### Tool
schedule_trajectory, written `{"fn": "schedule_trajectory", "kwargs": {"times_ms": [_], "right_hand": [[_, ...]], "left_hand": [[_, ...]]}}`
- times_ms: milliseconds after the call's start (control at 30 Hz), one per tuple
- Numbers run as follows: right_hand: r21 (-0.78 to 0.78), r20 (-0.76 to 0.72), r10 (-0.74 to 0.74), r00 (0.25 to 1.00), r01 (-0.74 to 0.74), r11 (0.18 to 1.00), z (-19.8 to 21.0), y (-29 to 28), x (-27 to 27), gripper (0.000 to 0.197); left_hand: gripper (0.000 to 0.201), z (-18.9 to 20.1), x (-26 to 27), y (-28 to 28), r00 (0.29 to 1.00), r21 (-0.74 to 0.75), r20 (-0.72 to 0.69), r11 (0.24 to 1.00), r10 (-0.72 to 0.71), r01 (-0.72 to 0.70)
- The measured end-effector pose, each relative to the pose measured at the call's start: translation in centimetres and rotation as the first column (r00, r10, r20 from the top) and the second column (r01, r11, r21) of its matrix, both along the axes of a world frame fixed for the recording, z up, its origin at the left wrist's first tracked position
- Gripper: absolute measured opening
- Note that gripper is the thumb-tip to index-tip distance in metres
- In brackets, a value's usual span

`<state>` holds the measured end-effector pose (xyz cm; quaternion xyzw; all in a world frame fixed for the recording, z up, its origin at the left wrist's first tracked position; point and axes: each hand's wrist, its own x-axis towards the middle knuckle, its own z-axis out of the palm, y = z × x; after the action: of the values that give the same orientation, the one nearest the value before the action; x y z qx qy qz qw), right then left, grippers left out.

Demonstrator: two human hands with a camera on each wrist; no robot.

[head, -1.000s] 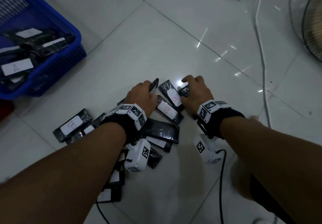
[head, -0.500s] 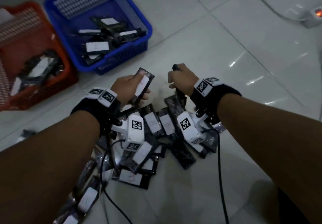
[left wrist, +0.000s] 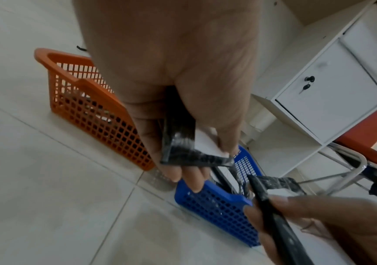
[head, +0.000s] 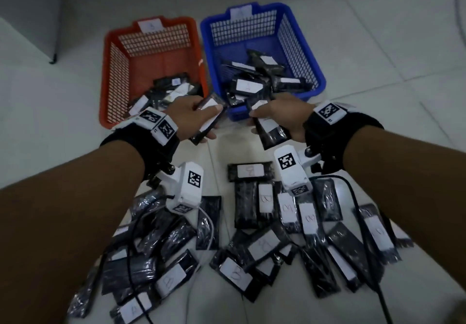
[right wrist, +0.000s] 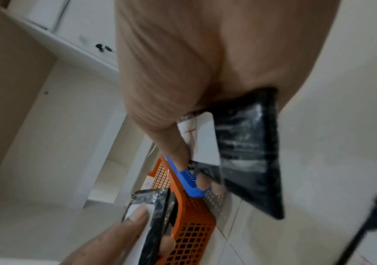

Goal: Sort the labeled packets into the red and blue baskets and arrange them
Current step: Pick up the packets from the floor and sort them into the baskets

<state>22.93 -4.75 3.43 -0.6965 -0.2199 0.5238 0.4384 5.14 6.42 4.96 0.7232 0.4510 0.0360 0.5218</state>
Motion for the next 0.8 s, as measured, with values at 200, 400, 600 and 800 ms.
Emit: {"fn": "schedule_trajectory", "kwargs": {"times_ms": [200,400,600,800], "right_hand": [[-0.012,0.685,0.248,0.685,-0.33,0.944,1.3,2.4,2.7,0.03],[-0.202,0.914,0.318,0.254,-0.394,0.896,1.0,3.8,7.5,0.031],[-0.341,0.876,0.451,0.169,-0.443,0.829,-0.3,4.8,11.1,0.035],[-0.416,0.84,0.521,0.153,-0.435,0.799,-2.4,5.0,11.8,0.04]], "left_hand": [[0.033,0.0,3.0,3.3,0.984,0.353,-0.12,0.921,-0.129,0.163],[0.016,-1.0,9.4,4.4,0.942,0.601,-0.233,0.725,-0.243,0.336],[0.036,-3.4,12.3,7.1,0.898,0.627,-0.379,0.652,-0.221,0.425],[0.055,-4.7,13.2,5.2,0.959,0.812,-0.271,0.515,-0.086,0.276]]}}
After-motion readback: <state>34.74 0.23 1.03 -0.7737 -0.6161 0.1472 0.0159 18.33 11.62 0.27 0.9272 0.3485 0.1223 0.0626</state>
